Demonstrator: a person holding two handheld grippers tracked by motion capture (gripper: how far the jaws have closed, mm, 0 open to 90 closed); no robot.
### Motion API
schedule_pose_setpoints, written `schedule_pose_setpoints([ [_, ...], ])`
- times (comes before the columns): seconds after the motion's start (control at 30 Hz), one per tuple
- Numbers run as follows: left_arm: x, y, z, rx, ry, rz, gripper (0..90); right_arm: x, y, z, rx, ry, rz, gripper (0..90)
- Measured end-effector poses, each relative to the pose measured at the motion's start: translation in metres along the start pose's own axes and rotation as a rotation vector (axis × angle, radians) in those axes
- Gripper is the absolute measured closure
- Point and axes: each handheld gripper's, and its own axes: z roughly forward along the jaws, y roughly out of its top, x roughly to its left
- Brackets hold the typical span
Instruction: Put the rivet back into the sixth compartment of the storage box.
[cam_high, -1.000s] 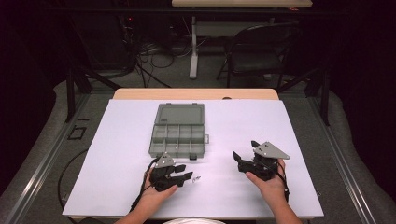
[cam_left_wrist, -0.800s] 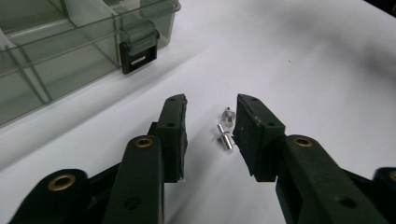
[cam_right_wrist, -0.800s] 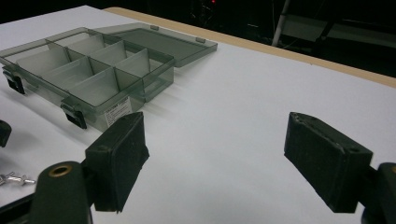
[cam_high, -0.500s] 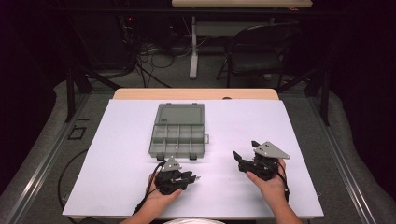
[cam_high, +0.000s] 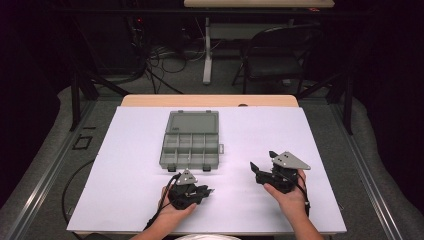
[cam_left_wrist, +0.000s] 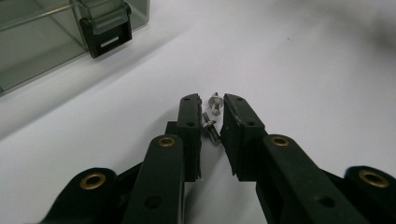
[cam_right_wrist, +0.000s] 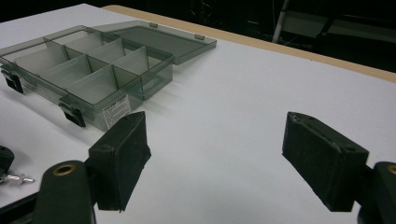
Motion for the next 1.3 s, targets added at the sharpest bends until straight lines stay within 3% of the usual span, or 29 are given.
schedule_pose_setpoints([
  [0.23, 0.002, 0.000, 0.000, 0.004, -0.005, -0.002, 82.5, 0.000, 0.000, 0.001, -0.004, 0.003, 0.000, 21.8],
  [0.8, 0.005, 0.001, -0.001, 0.005, -0.028, -0.018, 82.7, 0.000, 0.000, 0.001, 0.000, 0.009, -0.002, 22.6],
  [1.3, 0.018, 0.007, -0.015, -0.034, 0.010, -0.063, 82.7, -0.001, 0.000, 0.001, -0.004, 0.008, 0.000, 22.5],
])
